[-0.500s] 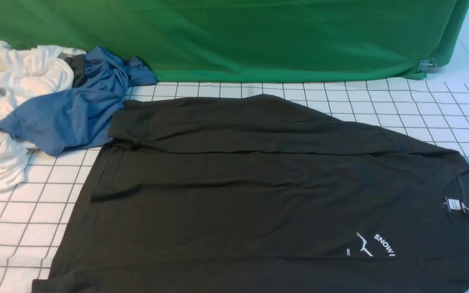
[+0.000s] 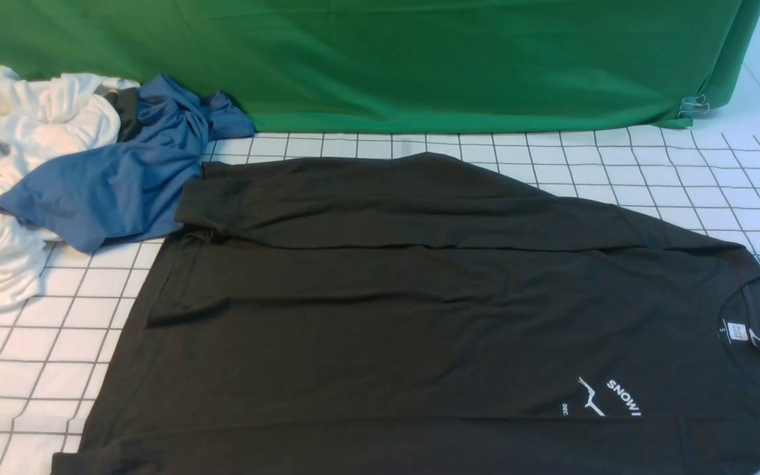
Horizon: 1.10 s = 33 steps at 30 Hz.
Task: Fold a long-sleeved shirt over a white checkered tablecloth.
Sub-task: 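Grasp the left edge of the dark T-shirt lying flat on the table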
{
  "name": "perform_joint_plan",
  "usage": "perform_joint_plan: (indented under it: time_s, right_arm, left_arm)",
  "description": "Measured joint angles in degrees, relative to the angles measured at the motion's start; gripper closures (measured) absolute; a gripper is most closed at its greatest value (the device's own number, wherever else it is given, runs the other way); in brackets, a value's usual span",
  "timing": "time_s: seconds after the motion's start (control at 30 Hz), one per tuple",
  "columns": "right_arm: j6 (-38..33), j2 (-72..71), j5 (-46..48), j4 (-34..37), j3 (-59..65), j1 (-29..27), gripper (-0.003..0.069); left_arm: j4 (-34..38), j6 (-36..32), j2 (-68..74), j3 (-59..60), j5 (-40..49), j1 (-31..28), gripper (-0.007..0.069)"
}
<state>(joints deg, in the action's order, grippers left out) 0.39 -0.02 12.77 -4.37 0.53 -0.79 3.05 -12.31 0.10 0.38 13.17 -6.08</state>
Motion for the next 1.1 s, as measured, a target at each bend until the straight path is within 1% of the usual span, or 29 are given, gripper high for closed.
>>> perform_joint_plan:
  time_s: [0.83,1.1]
  right_arm:
    - [0.11,0.0,0.0,0.0,0.0,0.0,0.0417]
    - [5.08,0.0,0.0,0.0,0.0,0.0,0.0417]
  left_arm:
    - [0.0,0.05,0.0,0.0,0.0,0.0,0.0653]
    - [0.0,0.0,0.0,0.0,0.0,0.0,0.0653]
